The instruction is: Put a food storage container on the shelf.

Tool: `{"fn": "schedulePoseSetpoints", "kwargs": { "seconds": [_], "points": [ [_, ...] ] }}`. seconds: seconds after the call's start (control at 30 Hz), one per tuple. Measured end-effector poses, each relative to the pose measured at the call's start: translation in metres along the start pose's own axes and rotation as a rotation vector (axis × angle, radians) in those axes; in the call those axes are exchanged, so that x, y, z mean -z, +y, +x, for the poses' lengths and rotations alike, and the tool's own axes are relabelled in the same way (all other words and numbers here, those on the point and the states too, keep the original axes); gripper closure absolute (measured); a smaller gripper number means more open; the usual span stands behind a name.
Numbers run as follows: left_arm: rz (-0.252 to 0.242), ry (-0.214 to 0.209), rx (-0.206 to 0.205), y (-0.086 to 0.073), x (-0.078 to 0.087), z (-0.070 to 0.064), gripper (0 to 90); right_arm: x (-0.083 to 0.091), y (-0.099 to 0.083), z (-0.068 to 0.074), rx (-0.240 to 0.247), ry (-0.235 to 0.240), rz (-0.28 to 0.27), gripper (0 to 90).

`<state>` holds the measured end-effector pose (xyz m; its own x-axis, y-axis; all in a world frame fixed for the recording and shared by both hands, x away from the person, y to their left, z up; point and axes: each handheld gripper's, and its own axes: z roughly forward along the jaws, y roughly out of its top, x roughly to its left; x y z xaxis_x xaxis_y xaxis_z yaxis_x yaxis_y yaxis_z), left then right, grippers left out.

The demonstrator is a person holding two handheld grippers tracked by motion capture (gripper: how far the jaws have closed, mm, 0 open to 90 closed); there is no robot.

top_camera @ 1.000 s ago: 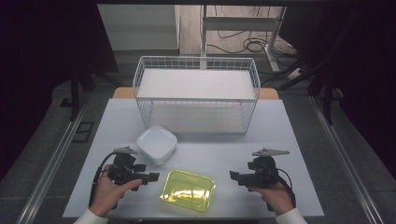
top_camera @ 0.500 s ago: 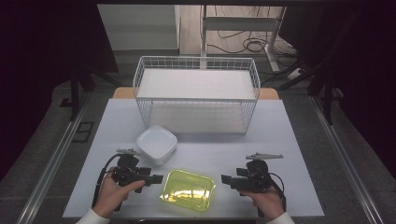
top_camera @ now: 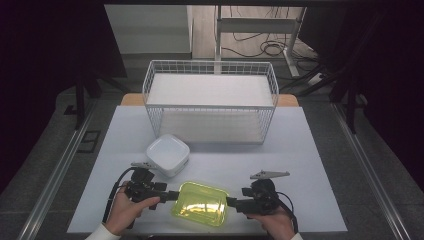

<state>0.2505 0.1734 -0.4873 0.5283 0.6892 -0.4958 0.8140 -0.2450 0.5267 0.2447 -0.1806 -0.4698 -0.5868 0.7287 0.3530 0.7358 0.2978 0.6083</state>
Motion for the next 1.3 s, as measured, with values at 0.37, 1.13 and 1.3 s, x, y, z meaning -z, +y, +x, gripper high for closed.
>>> {"fn": "schedulePoseSetpoints", "kwargs": {
  "seconds": [0.37,1.13,1.3],
  "points": [
    [0.013,-0.038,0.026,-0.003,-0.010,-0.003,30.3,-0.003,-0.005,0.011,-0.005,0.012,-0.013,29.3],
    [0.073,-0.134,0.113,-0.006,-0.028,0.006,59.0,-0.023,-0.028,0.010,-0.187,0.088,0.012,59.2],
    [0.055,-0.187,0.174,-0.008,-0.026,0.009,64.7,-0.027,-0.031,0.004,-0.261,0.118,0.012,66.4]
  ]
}}
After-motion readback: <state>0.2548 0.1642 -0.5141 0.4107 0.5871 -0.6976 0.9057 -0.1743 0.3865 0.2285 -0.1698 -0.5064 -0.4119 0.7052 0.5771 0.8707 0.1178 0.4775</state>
